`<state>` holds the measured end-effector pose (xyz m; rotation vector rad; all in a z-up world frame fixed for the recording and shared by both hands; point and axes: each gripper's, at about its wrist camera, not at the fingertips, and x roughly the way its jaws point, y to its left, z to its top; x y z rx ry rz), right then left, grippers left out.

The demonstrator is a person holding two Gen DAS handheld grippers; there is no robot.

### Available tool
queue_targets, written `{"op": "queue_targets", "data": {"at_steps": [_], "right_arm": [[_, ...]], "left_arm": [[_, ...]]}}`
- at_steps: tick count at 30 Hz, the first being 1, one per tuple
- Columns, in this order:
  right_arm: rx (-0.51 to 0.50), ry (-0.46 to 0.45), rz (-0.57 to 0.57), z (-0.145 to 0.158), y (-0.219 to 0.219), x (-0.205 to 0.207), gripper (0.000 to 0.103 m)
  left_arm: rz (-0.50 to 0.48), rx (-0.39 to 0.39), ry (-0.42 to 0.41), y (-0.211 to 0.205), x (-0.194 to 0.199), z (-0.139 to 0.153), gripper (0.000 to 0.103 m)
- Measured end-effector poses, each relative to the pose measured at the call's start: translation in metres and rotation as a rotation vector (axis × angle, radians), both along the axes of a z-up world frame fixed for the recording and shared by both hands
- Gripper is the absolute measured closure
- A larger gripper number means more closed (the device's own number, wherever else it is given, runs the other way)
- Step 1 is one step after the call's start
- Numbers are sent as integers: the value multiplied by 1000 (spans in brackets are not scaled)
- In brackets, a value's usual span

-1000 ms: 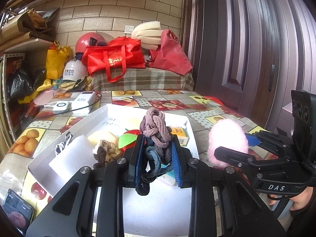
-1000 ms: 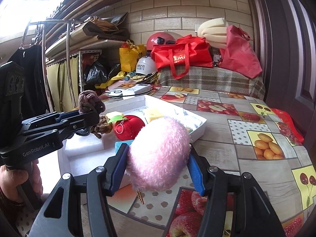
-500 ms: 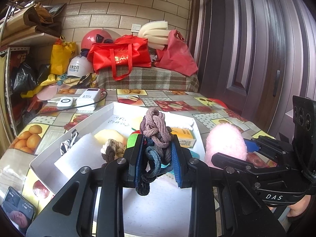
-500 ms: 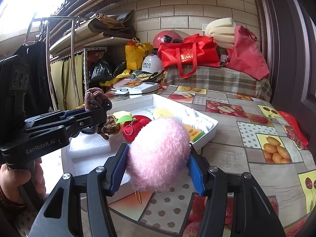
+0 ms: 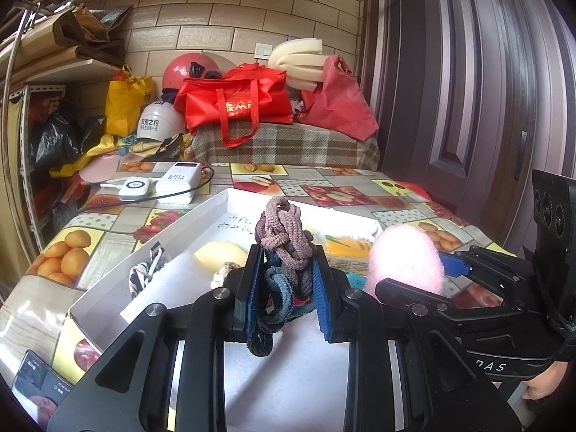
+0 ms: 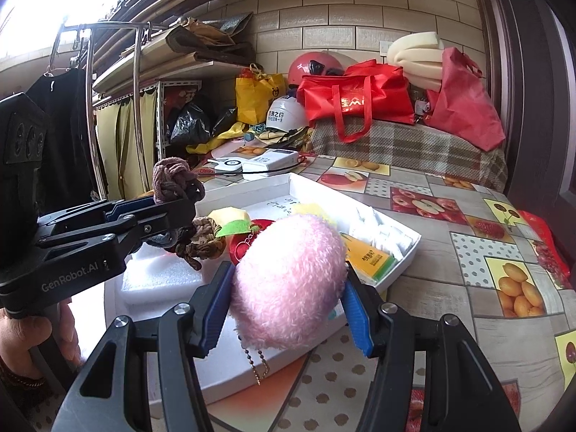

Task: Organize soft objects
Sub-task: 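Carry the pink ball and rope toy into the white tray and open both tools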

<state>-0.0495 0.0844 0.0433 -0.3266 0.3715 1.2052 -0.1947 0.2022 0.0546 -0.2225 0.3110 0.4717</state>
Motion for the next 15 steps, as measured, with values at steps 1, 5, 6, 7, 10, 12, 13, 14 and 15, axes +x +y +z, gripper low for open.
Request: {"op": "queue_targets", "data": {"at_steps": [1, 5, 6, 7, 10, 12, 13, 14, 15], "right_arm": [[-2, 3, 0, 0, 3, 1, 46], [-4, 19, -7, -1, 12, 6, 45], [-1, 18, -8, 0, 13, 8, 45], [0, 15, -11, 0, 16, 9, 45], [-2, 16, -22, -1, 24, 15, 45], [-3, 19, -29, -1, 28, 19, 45], [-1, 20, -33, 0, 30, 22, 45], [-1, 23, -37, 0, 32, 24, 45], [-2, 27, -41, 0, 33, 26, 45]], "left_arm": [[4, -7, -1, 2, 0, 0, 77], [10, -17, -3, 7, 0, -1, 78], [12, -17, -2, 9, 0, -1, 78], [14, -18, 0, 10, 1, -1, 77], [23, -27, -1, 14, 2, -1, 77], [36, -36, -1, 17, 2, -1, 77], [42, -42, 0, 19, 2, -2, 77], [48, -46, 3, 21, 3, -2, 77], [56, -50, 8, 23, 5, -3, 77]]}}
